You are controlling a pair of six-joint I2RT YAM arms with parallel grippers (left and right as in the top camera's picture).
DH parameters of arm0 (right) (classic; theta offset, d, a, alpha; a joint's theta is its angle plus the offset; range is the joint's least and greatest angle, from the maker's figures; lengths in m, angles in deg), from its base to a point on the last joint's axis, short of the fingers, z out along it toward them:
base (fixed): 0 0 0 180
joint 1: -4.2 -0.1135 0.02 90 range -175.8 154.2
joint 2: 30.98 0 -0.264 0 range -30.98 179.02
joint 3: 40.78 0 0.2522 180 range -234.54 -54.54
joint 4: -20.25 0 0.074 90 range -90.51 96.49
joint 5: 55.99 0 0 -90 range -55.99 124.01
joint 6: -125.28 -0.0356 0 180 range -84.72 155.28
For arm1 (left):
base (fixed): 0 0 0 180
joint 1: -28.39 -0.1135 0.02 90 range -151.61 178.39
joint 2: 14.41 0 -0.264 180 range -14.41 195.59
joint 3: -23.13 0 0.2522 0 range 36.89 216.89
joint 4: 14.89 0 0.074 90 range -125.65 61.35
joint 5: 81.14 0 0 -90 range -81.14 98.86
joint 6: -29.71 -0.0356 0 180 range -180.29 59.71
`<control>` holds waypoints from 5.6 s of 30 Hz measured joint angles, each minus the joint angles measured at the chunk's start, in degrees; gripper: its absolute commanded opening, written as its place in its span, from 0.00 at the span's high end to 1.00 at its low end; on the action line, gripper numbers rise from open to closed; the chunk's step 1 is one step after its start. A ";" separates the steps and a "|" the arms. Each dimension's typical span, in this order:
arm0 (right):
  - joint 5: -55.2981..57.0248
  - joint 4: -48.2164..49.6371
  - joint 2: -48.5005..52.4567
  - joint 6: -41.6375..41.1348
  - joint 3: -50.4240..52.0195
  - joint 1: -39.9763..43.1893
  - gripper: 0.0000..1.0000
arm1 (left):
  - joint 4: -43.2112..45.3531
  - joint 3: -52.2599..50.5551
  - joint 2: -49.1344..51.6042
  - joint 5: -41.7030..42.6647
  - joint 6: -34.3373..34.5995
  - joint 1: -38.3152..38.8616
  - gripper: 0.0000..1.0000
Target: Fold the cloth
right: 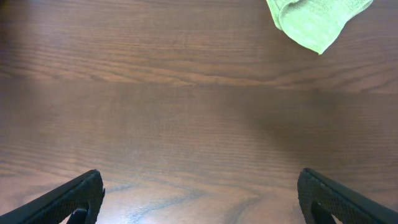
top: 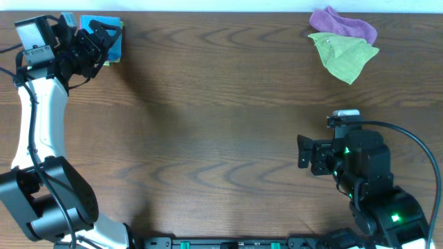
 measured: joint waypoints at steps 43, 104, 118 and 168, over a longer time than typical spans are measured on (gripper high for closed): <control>-0.13 -0.13 0.00 -0.02 0.00 0.02 0.01 | -23.74 -13.42 -57.99 -39.63 -32.02 16.17 0.05; -0.13 -0.02 0.00 -0.02 -0.02 0.22 0.01 | -1.18 -76.06 -100.24 -54.14 -19.02 17.68 0.05; 0.94 -1.05 0.00 0.48 0.00 0.20 0.01 | -1.18 -76.06 -100.24 -54.14 -19.02 17.68 0.05; 2.38 7.98 -42.80 13.25 39.04 12.04 0.01 | -1.01 -76.11 -100.24 -54.58 -18.62 17.68 0.05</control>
